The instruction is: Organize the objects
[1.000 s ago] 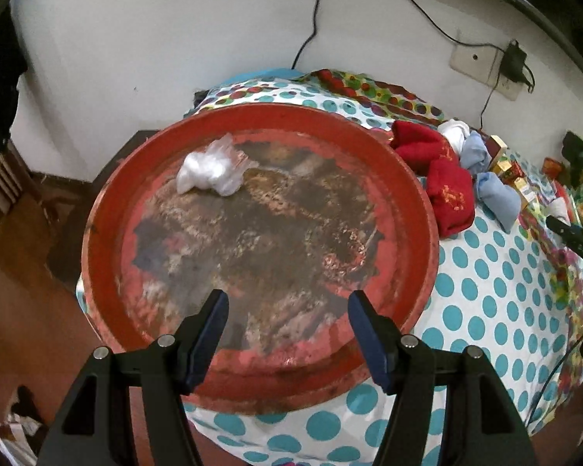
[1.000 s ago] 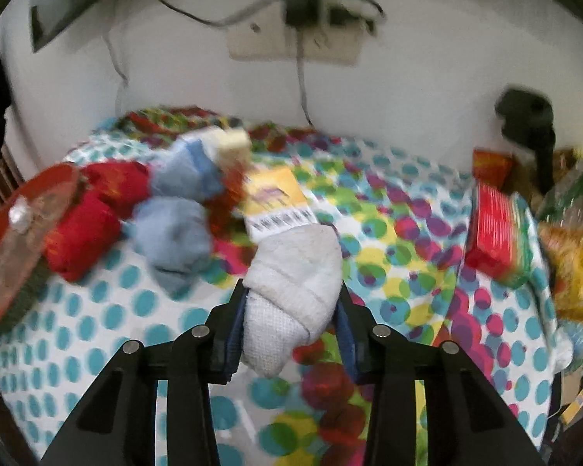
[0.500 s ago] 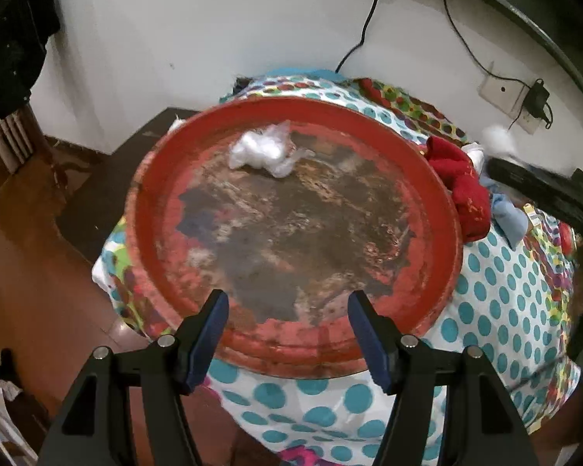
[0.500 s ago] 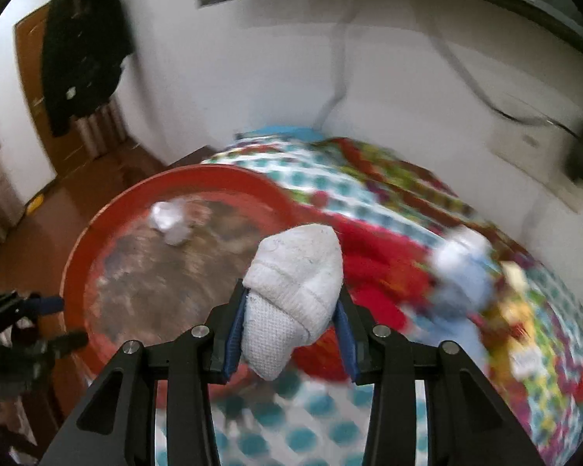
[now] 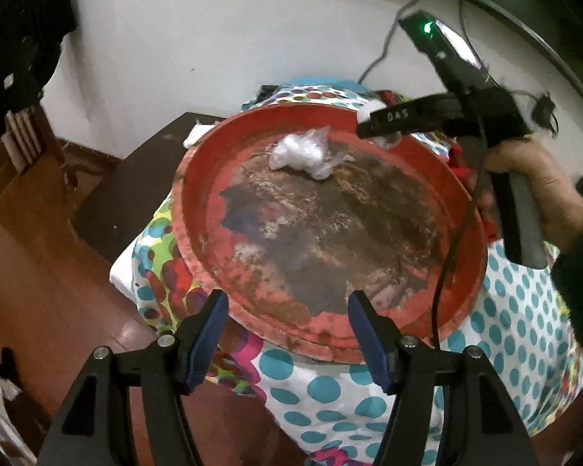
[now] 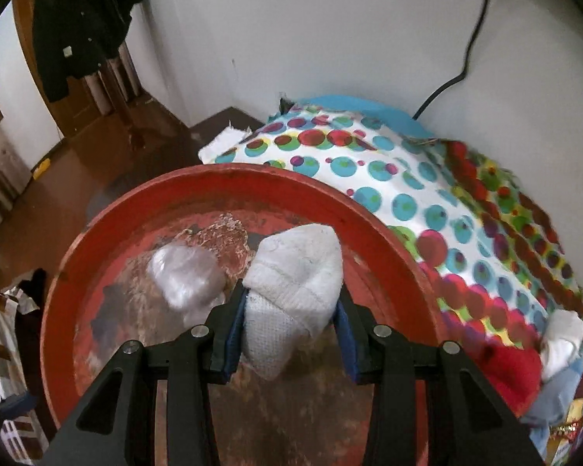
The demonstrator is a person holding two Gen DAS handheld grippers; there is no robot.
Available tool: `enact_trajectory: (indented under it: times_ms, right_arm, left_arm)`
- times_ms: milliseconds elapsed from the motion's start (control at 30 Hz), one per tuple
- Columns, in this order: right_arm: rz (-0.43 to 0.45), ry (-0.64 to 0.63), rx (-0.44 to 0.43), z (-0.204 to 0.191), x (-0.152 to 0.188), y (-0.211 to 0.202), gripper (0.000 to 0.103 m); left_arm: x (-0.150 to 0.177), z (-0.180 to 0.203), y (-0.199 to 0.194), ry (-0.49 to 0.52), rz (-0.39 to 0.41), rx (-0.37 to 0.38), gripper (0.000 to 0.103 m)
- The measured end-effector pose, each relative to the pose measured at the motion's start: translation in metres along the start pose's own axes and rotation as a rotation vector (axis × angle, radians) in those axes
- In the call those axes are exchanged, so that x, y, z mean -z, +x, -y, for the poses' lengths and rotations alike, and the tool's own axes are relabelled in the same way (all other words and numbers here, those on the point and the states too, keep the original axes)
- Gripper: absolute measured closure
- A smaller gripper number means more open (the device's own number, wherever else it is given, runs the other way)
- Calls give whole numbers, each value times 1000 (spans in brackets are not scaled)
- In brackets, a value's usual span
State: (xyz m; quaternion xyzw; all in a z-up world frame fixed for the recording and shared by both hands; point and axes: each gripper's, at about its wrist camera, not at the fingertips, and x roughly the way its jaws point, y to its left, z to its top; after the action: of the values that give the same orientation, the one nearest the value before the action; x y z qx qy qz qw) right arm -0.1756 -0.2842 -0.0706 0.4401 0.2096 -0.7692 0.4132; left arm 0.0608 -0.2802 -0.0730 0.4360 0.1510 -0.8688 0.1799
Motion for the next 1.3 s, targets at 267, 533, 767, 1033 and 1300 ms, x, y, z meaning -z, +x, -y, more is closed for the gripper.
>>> enact_trajectory:
  times_ms: [267, 533, 767, 1033, 1300]
  right_arm:
    - [33, -13, 26, 10, 16, -21, 47]
    - [132, 66, 105, 80, 114, -118, 47]
    - [97, 191, 204, 157, 189, -151, 47]
    - [106, 240, 171, 190, 202, -127, 47]
    - [117, 195, 177, 199, 196, -101, 47]
  left_arm:
    - [-15, 14, 5, 9, -13, 30, 37]
    - [-29, 98, 10, 192, 0, 145, 37]
    - [-38, 179, 23, 356, -3, 204, 37]
    - [-56, 239, 56, 498, -30, 217, 37]
    - [-68, 277, 99, 566, -87, 141, 37]
